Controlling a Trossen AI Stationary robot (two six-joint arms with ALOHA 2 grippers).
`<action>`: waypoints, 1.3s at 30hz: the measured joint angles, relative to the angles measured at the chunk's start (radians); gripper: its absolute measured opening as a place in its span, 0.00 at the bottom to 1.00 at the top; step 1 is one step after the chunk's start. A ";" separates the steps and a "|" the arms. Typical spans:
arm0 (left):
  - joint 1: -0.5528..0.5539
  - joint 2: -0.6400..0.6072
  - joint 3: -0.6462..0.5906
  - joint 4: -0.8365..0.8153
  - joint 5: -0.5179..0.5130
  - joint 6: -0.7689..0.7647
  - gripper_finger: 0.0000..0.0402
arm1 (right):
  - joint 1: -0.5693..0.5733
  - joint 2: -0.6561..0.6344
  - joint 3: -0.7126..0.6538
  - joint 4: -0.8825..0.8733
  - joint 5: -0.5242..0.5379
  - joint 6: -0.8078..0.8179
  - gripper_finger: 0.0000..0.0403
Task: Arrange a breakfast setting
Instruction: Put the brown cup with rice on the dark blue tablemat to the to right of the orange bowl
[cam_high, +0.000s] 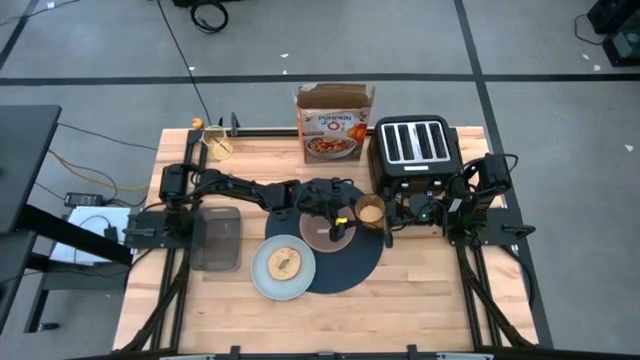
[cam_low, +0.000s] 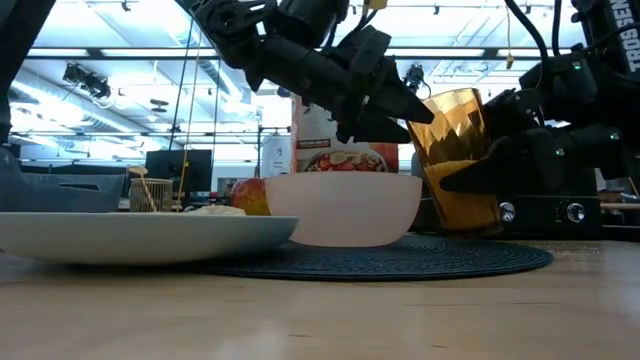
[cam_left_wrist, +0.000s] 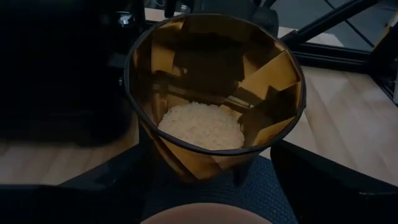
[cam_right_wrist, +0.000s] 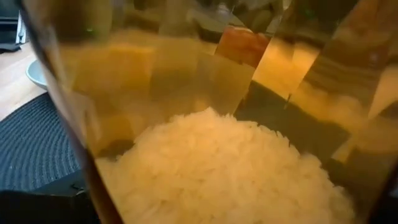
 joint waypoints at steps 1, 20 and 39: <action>0.000 0.000 0.000 -0.004 0.000 -0.005 0.79 | 0.001 0.000 -0.003 -0.001 0.000 0.000 0.97; 0.000 -0.002 0.138 -0.213 0.005 0.046 0.79 | 0.002 -0.066 -0.046 0.012 -0.026 0.035 0.98; -0.006 -0.016 0.137 -0.214 0.004 0.046 0.79 | 0.016 -0.352 -0.072 -0.331 -0.046 0.042 0.98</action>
